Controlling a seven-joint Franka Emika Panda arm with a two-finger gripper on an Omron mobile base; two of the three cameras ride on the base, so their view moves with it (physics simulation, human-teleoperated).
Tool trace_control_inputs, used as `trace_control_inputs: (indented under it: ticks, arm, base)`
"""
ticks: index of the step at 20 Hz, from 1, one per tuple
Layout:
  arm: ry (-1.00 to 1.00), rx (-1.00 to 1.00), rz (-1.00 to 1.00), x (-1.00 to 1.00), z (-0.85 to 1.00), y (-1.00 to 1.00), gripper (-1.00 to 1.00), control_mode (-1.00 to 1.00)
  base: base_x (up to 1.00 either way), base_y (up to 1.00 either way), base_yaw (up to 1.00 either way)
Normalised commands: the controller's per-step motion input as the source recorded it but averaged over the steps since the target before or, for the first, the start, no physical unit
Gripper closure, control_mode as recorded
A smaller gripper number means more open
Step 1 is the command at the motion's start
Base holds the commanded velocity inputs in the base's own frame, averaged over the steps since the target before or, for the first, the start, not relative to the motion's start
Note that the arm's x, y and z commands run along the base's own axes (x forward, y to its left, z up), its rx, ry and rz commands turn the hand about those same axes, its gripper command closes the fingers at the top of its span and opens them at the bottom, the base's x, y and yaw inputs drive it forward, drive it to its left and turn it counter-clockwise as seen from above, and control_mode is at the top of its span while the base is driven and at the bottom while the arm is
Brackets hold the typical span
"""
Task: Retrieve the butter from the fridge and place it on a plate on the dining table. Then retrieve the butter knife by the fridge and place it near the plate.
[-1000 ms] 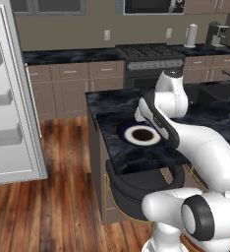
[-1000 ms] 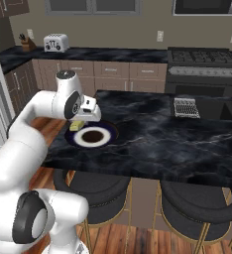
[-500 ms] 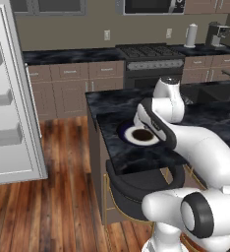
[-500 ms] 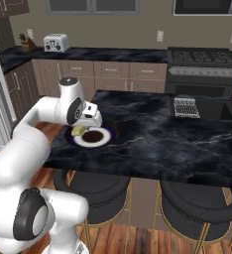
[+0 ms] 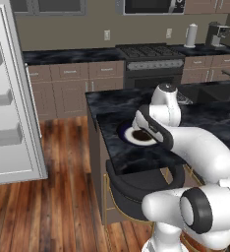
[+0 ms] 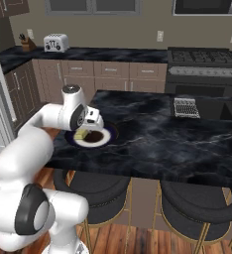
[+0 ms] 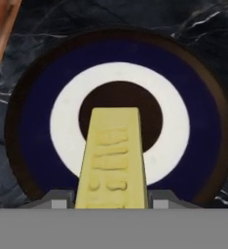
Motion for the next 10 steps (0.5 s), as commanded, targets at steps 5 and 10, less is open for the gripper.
trace_control_inputs:
  ticks: [5, 10]
  arm:
    - [0.00, 0.00, 0.00, 0.36, -0.13, 0.00, 1.00, -1.00]
    - [0.00, 0.00, 0.00, 0.23, -0.18, 0.00, 1.00, -1.00]
  base:
    - [0.00, 0.00, 0.00]
    - [0.00, 0.00, 0.00]
